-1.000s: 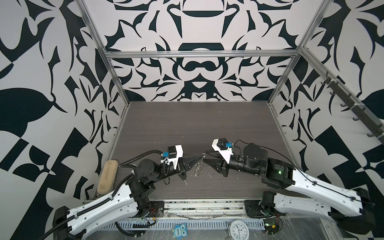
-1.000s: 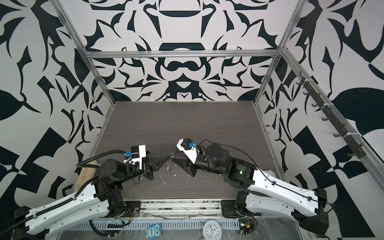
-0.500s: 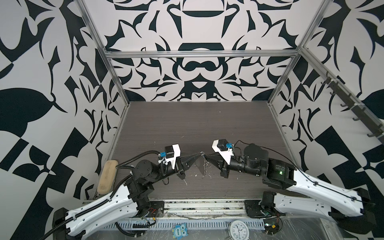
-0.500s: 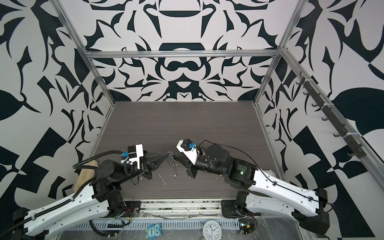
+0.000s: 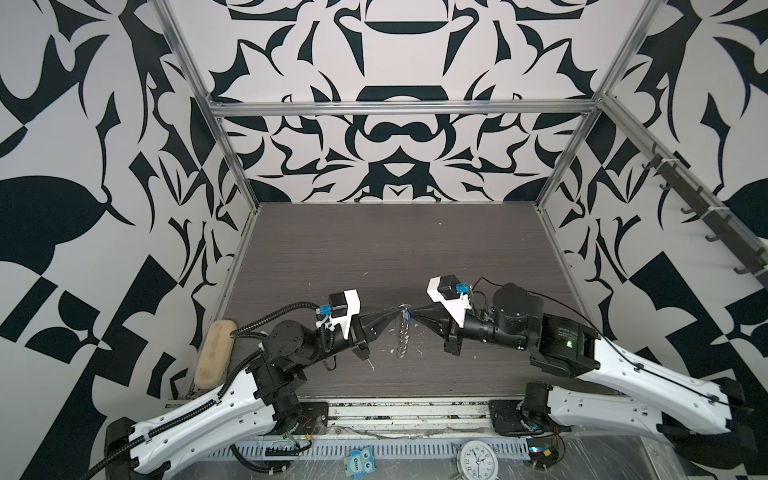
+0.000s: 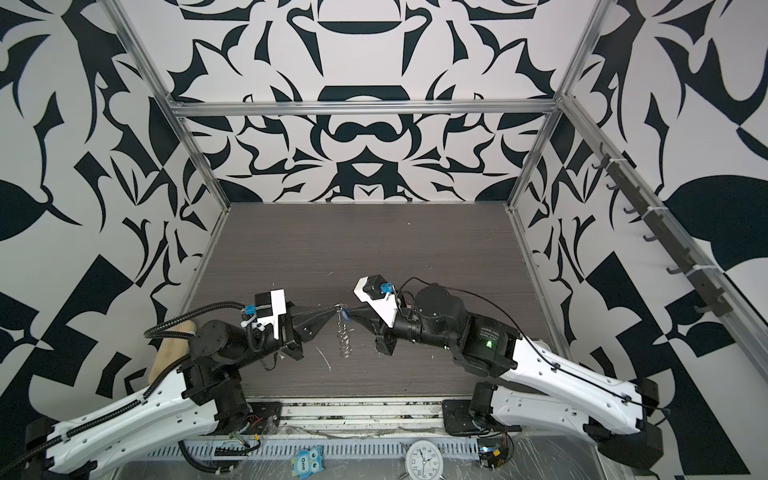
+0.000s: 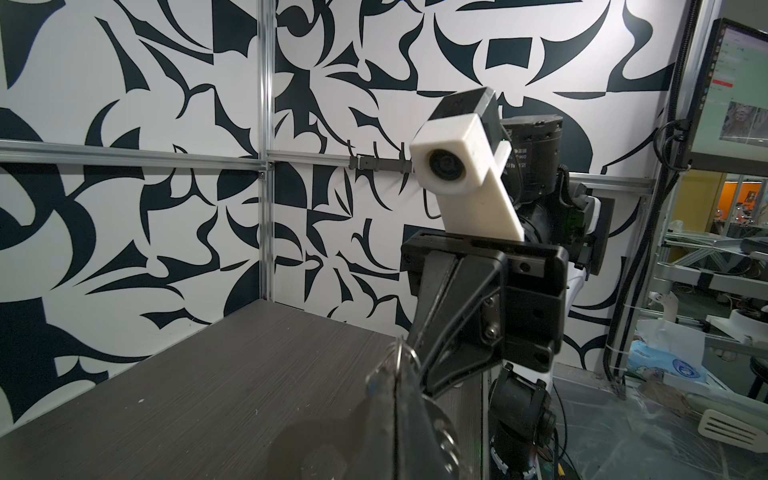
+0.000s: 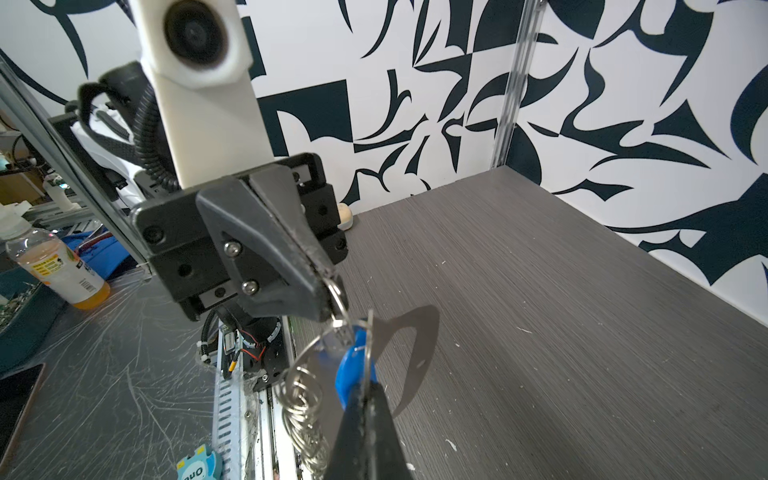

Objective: Remove the keys from the keyring

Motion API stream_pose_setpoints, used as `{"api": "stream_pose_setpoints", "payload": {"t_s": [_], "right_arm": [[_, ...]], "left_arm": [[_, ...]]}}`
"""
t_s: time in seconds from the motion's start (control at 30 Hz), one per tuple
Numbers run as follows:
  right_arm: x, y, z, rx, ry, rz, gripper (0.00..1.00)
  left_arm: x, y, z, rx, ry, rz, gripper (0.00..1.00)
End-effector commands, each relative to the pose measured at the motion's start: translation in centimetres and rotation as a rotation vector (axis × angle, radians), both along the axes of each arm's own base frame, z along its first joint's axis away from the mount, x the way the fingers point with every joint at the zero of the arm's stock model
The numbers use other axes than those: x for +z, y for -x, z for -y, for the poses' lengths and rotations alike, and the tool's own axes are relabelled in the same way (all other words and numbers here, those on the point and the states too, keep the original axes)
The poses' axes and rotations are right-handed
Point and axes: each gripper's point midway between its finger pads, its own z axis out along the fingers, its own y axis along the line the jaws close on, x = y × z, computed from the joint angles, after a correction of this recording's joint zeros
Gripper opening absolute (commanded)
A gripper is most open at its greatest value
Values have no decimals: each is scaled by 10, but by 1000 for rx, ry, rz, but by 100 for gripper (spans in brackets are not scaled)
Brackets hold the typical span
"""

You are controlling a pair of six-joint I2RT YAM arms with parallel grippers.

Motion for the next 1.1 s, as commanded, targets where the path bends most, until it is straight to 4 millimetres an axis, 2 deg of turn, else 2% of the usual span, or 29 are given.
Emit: {"api": "stream_pose_setpoints", "payload": {"t_s": [0.0,0.23,0.27,0.33,0.37,0.47,0.5,0.9,1.07], "right_arm": [[29,6,3,19,-65,16,0],[21,0,5,-26,-30,-18,0],[19,-1,5,-29,-23,-24,4],[16,-1,3,-25,-20,-35,28],[15,0,1,-16,-23,-37,35],[16,0,-3,-17,-44,-31,45],[17,-3,-3,-33,-48,-22,55],[16,-9,-15,-103,-27,77,58],[21,-8,-12,-116,-43,108,57]], "left_arm": [[6,2,-6,11,26,22,0],[8,4,-8,8,27,26,0],[9,4,-8,8,28,27,0],[10,4,-9,11,31,26,0],[9,3,-8,12,30,24,0],[10,2,-9,19,36,21,0],[10,1,-9,22,38,20,0],[11,-4,-12,52,49,11,0],[12,-3,-13,50,55,14,0]]}}
